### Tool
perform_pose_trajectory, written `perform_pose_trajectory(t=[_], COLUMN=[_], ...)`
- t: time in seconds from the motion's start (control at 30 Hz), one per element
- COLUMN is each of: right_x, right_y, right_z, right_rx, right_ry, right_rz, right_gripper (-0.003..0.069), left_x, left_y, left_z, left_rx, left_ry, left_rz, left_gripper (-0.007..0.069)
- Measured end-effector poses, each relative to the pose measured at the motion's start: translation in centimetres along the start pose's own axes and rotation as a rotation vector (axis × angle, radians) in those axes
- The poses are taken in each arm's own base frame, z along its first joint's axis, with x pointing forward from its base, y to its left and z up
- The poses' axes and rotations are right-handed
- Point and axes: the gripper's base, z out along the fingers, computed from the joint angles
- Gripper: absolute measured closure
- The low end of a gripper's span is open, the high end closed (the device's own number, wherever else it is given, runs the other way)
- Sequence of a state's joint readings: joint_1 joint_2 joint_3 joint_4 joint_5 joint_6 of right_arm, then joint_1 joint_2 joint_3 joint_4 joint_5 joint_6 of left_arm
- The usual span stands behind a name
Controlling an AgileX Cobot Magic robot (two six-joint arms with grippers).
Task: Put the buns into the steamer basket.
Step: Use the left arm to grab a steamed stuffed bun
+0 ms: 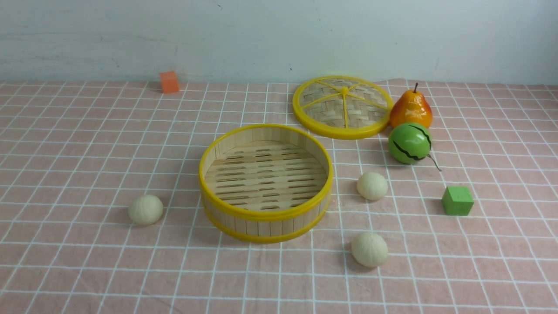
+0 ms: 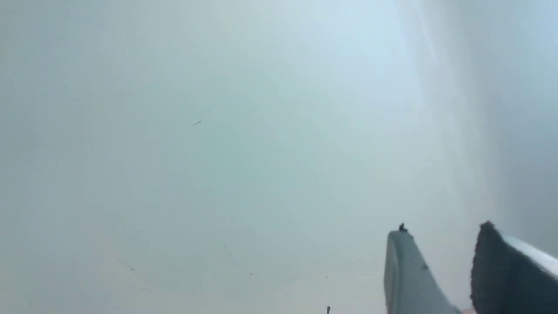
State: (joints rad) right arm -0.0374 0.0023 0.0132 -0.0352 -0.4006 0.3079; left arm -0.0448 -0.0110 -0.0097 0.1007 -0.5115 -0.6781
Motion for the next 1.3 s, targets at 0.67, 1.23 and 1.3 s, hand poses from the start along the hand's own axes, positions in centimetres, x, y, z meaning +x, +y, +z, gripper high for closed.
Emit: perform_pose_trajectory(t=[0.67, 1.23, 1.3], right_x=[3.5, 7.9, 7.9], right_y=[-0.2, 3.1, 3.2], right_z=[11.3, 15.1, 15.1], right_rx=[0.148, -0.051, -0.051], right_ry=[1.19, 1.437, 1.436], right_rz=[-0.187, -0.253, -0.247], right_gripper=[0.0661, 0.0656, 0.0655], left_x=[3.3, 14.8, 15.9], left_y=[4.1, 10.4, 11.3], left_z=[17.2, 23.2, 23.4], left_rx=[-0.69, -0.535, -0.51], left_ry=[1.048, 1.564, 1.586], left_rz=[0.107, 0.193, 0.234], left_gripper=[0.0638, 0.0308, 0.0239])
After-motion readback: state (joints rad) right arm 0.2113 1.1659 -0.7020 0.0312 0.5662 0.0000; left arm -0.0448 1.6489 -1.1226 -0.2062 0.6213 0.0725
